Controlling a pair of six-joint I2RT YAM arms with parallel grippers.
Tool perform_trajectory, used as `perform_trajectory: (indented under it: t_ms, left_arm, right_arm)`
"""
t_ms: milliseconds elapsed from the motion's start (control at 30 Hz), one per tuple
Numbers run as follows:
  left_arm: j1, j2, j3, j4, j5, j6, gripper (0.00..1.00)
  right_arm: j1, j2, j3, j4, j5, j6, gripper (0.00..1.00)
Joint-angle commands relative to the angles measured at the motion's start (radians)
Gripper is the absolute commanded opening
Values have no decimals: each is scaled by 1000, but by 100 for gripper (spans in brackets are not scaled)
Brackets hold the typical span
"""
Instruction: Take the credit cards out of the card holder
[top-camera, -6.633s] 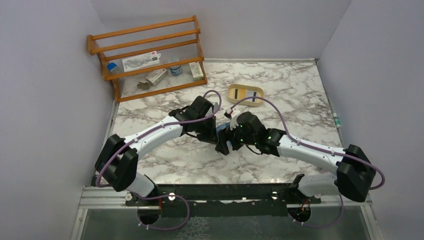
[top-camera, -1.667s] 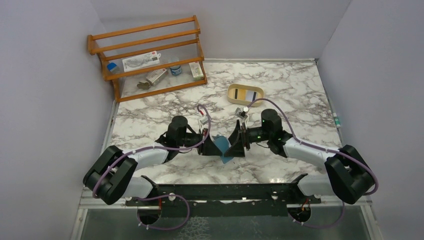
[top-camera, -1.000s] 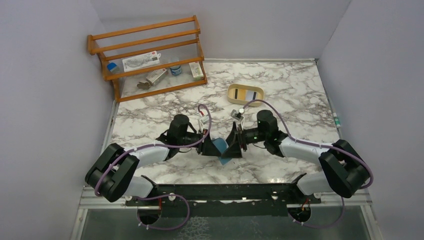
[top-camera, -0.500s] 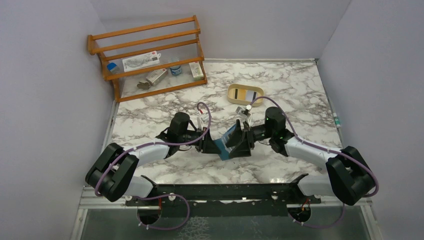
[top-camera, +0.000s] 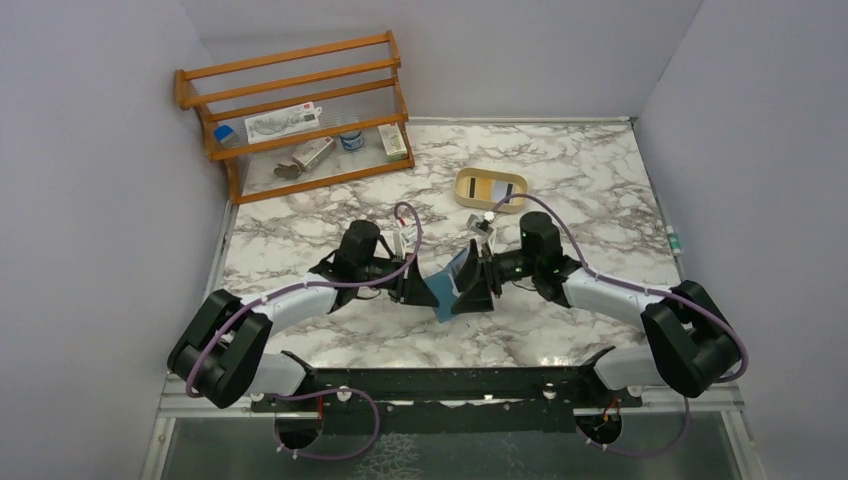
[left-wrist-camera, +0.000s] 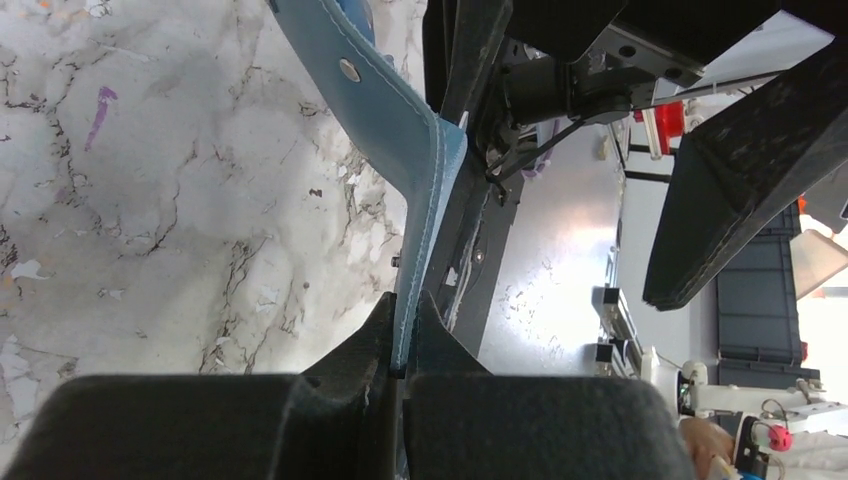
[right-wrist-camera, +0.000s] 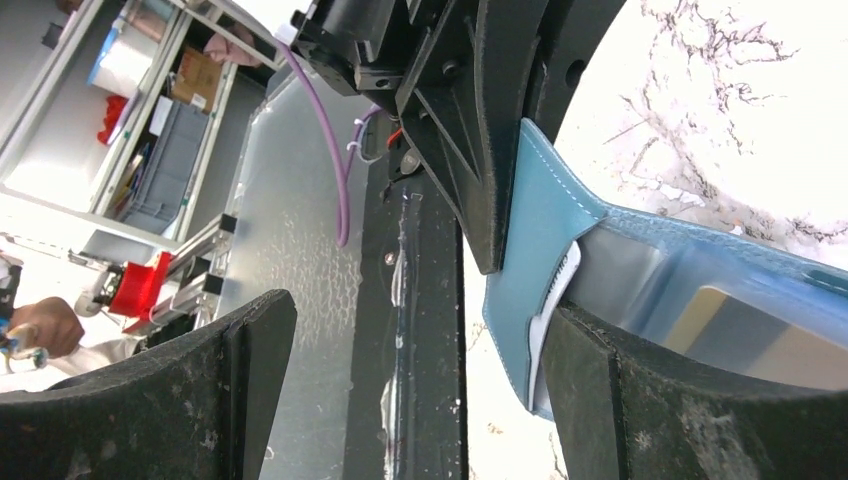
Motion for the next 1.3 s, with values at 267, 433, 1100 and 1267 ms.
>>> perform_trajectory:
  t_ms: [267,433,1100,1267]
  left_arm:
    - [42,-5,112,99,-11,-10,0]
    - [54,38,115,67,13,-17,8]
    - [96,-5,125,-303,-167,59,33]
    - [91,-28,-53,49,-115,-172,35]
  right_arm:
    - [171,129,-34,188,-26,131,93]
    - [189,151,-36,264,-23,167,92]
    - [166,130,-124,398,-22,246,91]
    - [166,160,-143,477,22,294,91]
